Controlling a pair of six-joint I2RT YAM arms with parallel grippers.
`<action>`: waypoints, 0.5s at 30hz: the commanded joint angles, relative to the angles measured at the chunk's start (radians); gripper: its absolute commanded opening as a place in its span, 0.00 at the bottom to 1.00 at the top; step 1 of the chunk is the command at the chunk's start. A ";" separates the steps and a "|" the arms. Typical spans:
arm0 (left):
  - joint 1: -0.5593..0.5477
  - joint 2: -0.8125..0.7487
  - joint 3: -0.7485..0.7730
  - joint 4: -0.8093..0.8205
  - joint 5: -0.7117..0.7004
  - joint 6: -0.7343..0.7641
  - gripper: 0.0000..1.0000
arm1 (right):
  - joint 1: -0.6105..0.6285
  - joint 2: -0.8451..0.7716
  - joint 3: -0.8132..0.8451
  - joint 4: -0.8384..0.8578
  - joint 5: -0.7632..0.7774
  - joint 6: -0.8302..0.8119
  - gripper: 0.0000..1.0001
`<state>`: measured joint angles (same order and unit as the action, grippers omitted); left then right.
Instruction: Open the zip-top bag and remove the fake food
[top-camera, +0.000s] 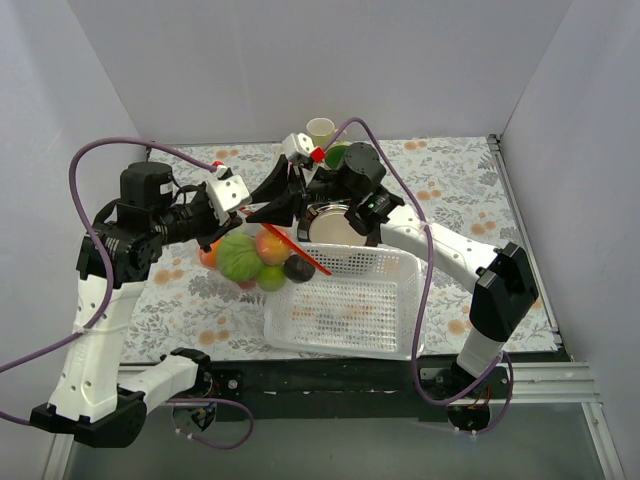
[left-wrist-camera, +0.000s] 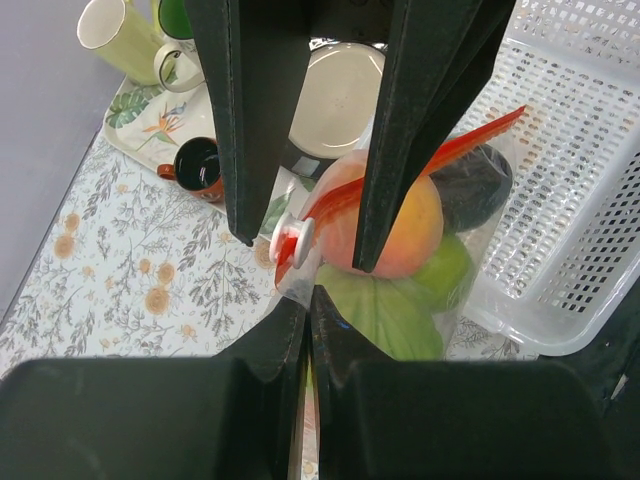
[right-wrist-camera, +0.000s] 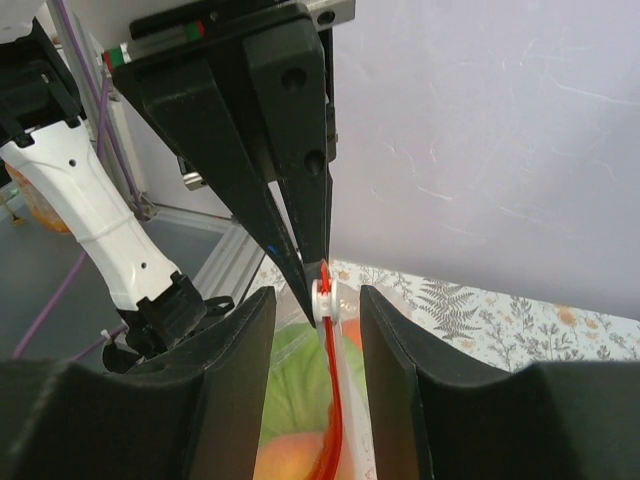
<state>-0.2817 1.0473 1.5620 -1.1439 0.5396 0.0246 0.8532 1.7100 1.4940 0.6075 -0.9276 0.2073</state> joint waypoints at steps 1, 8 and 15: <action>-0.002 -0.030 0.004 0.033 0.010 -0.005 0.00 | 0.004 -0.013 0.048 0.046 -0.017 0.018 0.46; -0.002 -0.030 0.010 0.039 0.010 -0.009 0.00 | 0.004 -0.009 0.063 0.025 -0.027 0.010 0.32; -0.002 -0.033 0.017 0.041 0.010 -0.011 0.00 | 0.004 0.002 0.080 0.006 -0.024 0.012 0.09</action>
<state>-0.2817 1.0401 1.5620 -1.1431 0.5392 0.0181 0.8532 1.7100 1.5101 0.6048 -0.9436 0.2111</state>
